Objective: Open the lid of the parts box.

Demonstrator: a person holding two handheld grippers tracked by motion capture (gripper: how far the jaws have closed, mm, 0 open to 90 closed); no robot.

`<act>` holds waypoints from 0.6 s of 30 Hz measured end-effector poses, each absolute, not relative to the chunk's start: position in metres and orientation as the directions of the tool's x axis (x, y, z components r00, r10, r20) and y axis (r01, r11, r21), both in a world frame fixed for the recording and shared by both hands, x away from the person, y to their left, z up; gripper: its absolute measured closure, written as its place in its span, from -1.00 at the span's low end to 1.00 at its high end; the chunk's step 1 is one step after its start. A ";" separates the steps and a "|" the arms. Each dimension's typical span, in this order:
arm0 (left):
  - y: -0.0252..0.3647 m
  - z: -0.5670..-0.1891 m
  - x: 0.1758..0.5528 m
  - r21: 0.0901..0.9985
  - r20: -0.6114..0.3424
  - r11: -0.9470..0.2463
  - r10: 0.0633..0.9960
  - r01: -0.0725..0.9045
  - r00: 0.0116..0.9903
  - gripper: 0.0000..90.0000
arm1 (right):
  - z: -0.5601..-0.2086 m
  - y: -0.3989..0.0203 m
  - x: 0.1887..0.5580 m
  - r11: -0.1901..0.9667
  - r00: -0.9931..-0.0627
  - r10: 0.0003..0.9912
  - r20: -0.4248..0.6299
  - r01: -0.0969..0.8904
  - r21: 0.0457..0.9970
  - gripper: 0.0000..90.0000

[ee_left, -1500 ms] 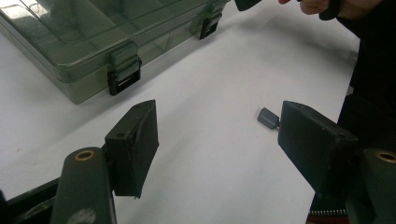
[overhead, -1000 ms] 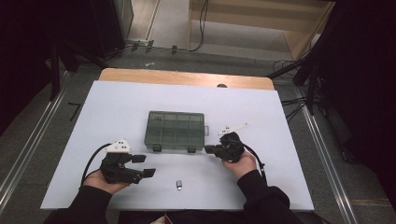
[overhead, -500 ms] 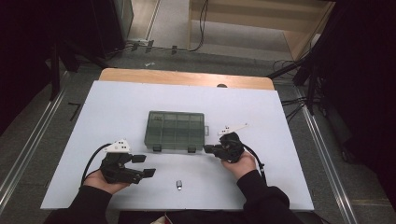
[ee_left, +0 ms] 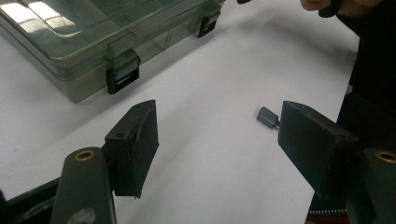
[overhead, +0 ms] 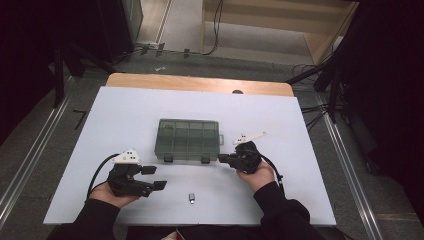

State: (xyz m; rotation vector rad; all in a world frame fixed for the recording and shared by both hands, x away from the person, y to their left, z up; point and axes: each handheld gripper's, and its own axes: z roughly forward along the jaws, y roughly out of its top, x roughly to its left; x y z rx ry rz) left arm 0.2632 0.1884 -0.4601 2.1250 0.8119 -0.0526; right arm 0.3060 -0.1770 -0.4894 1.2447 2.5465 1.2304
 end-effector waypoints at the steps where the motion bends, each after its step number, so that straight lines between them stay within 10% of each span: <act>1: 0.188 -0.460 0.263 0.697 -0.309 -0.439 0.531 0.568 0.789 -0.35 | -0.489 -0.177 0.306 0.358 -0.673 0.685 0.278 0.644 0.676 0.94; 18: 0.188 -0.461 0.264 0.697 -0.308 -0.437 0.533 0.568 0.788 -0.35 | -0.485 -0.176 0.309 0.332 -0.667 0.682 0.300 0.648 0.685 0.94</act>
